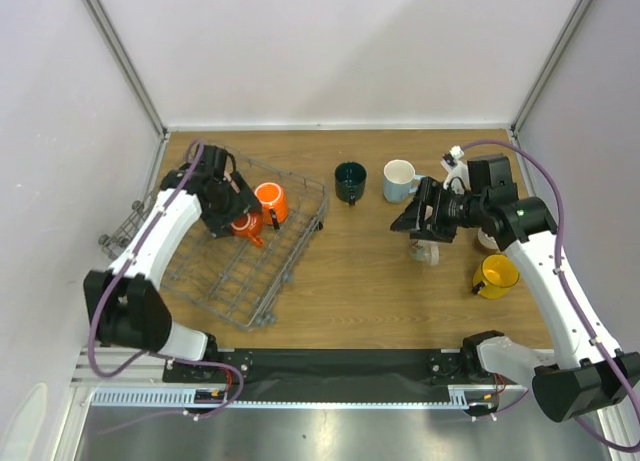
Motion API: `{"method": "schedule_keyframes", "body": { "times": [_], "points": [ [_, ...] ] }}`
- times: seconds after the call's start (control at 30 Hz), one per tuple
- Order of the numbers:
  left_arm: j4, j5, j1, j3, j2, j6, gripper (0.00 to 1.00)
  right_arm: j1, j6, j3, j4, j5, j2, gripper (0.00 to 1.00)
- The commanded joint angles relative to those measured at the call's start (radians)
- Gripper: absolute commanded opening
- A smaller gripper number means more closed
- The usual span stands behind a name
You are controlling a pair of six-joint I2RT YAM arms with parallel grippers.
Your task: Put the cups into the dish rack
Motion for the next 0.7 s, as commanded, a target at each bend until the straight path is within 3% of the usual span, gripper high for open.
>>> {"method": "schedule_keyframes", "body": {
  "times": [0.0, 0.23, 0.53, 0.57, 0.6, 0.67],
  "points": [
    [0.051, -0.08, -0.022, 0.015, 0.081, -0.002, 0.0, -0.02, -0.033, 0.021, -0.031, 0.018, -0.021, 0.7],
    [-0.041, -0.126, -0.102, 0.135, 0.319, -0.047, 0.0, -0.083, -0.085, 0.065, -0.088, 0.032, 0.001, 0.7],
    [0.01, -0.048, -0.11, 0.072, 0.337, -0.032, 0.0, -0.118, -0.104, 0.07, -0.101, 0.044, 0.013, 0.7],
    [0.036, -0.048, -0.11, 0.057, 0.336, -0.032, 0.04, -0.118, -0.102, 0.067, -0.096, 0.053, 0.011, 0.7],
    [0.053, -0.005, -0.11, 0.032, 0.337, -0.035, 0.16, -0.118, -0.101, 0.067, -0.09, 0.06, 0.014, 0.7],
    [0.071, 0.012, -0.11, 0.021, 0.342, -0.033, 0.24, -0.118, -0.099, 0.078, -0.093, 0.076, 0.024, 0.7]
  ]
}}
